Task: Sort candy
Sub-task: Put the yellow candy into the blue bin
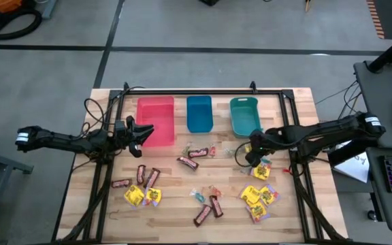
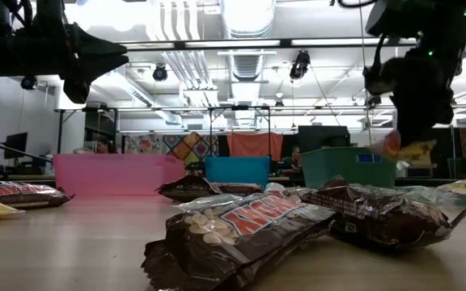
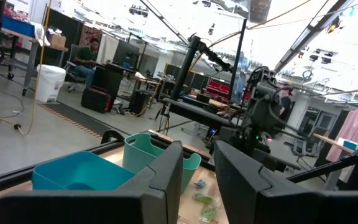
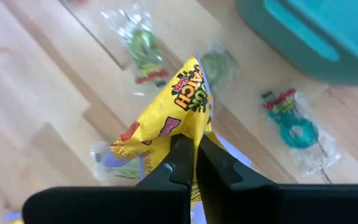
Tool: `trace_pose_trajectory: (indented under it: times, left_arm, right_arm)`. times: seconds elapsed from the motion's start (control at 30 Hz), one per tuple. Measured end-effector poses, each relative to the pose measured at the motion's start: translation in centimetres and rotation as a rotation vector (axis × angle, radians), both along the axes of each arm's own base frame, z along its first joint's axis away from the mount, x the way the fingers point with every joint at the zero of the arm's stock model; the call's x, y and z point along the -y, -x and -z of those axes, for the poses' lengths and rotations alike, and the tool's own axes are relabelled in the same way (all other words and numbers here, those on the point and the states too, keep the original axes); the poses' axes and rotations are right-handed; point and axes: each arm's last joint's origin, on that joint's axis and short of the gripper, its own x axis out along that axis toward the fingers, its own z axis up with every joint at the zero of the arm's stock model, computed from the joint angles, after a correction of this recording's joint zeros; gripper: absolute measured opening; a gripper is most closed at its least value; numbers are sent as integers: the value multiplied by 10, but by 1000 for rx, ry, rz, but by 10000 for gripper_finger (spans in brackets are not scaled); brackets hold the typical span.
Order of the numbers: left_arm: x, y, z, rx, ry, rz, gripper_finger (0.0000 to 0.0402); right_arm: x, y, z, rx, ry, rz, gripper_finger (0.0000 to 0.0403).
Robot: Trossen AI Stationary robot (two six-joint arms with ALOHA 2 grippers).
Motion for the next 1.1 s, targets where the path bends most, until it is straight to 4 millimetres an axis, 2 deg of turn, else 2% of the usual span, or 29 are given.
trace_pose_trajectory:
  times: [0.23,0.4,0.63,0.87,1.0,1.1]
  left_arm:
    - [0,0,0,2,5,1,77]
    - [0,0,0,4,7,2,77]
    - [0,0,0,2,7,2,77]
    - [0,-1,1,3,29,7,77]
    - [0,-1,1,11,60,14,77]
    - [0,-1,1,16,71,17,77]
  right_arm:
    - [0,-3,-18,188,8,-44,8]
    - [-2,-18,-29,378,19,-127,8]
    - [2,-41,-38,570,161,-182,8]
    - [25,-66,-34,604,447,-34,8]
    - [45,-87,-32,627,532,-8,9]
    - [60,-104,-29,580,574,-5,9]
